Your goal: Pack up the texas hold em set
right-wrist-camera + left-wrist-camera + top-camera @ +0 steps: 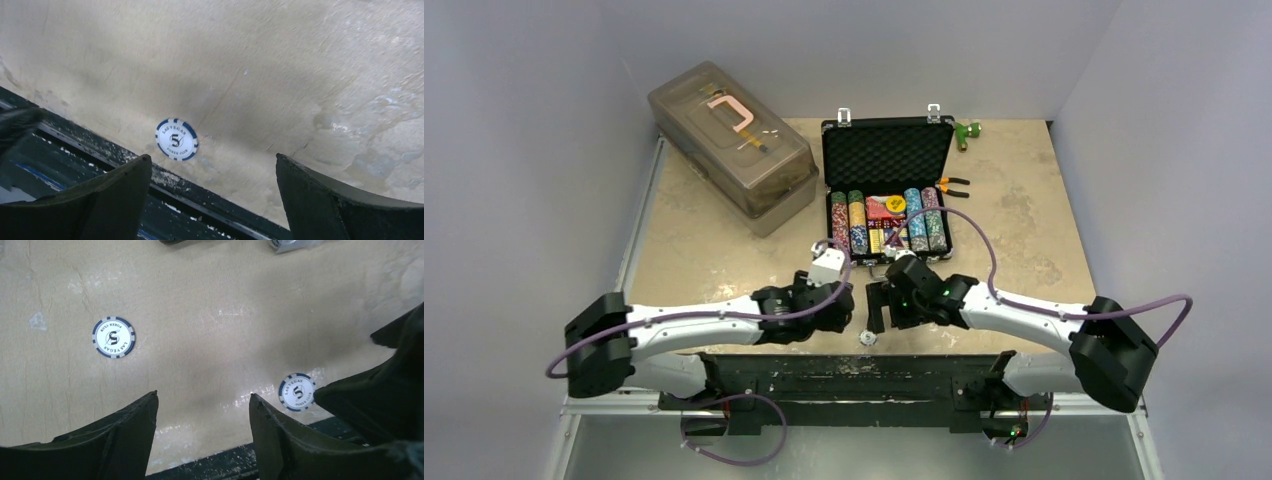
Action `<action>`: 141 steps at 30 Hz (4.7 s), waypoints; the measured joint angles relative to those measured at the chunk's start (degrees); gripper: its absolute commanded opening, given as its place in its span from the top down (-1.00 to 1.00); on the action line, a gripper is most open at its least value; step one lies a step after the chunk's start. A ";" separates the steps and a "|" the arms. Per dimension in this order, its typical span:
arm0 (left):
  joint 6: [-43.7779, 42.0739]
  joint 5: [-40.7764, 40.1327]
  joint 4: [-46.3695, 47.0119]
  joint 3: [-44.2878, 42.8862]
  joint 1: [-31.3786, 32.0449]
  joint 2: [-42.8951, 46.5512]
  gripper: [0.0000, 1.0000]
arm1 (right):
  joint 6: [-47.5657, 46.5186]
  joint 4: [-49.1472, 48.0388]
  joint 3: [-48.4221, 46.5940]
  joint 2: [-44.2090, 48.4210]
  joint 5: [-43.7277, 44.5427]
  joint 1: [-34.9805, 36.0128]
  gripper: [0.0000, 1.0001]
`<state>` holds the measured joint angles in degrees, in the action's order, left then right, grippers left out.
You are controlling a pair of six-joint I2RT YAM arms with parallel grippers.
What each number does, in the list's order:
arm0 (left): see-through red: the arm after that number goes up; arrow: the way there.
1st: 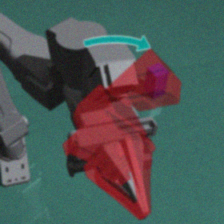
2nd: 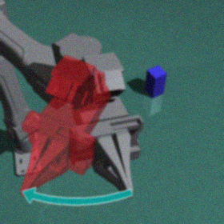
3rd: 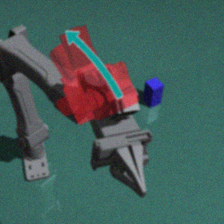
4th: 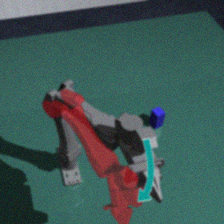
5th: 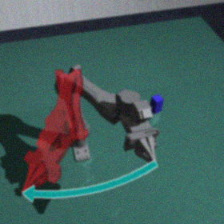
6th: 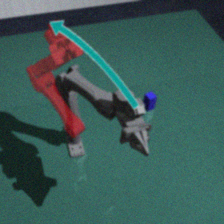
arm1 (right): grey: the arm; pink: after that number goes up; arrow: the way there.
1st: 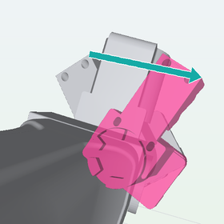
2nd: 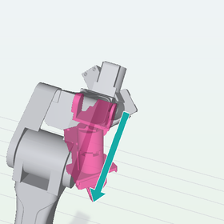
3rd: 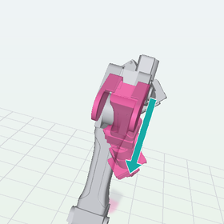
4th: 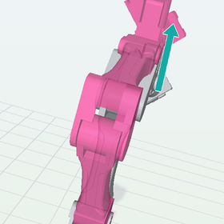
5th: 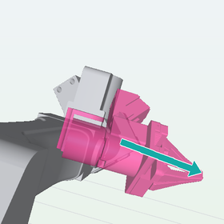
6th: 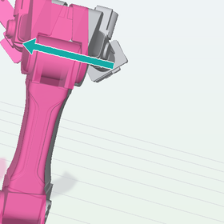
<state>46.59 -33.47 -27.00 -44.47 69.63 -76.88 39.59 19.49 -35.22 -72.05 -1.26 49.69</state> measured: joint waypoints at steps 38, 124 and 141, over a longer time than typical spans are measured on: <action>6.82 10.21 -16.04 6.88 -6.99 36.00 -1.00 | 1.77 13.14 -20.44 -23.58 14.29 18.80 -0.05; 18.32 70.07 42.12 22.10 -43.80 1.64 -0.10 | -22.18 -13.40 -11.15 -10.69 4.61 9.05 0.53; 18.97 75.41 52.26 22.69 -43.87 -5.35 0.16 | -23.39 -15.28 -11.52 -11.47 1.75 9.05 0.55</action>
<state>65.56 41.93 25.26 -21.78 25.76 -82.24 16.21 4.21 -46.74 -83.53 0.49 58.74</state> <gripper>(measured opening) 0.445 0.363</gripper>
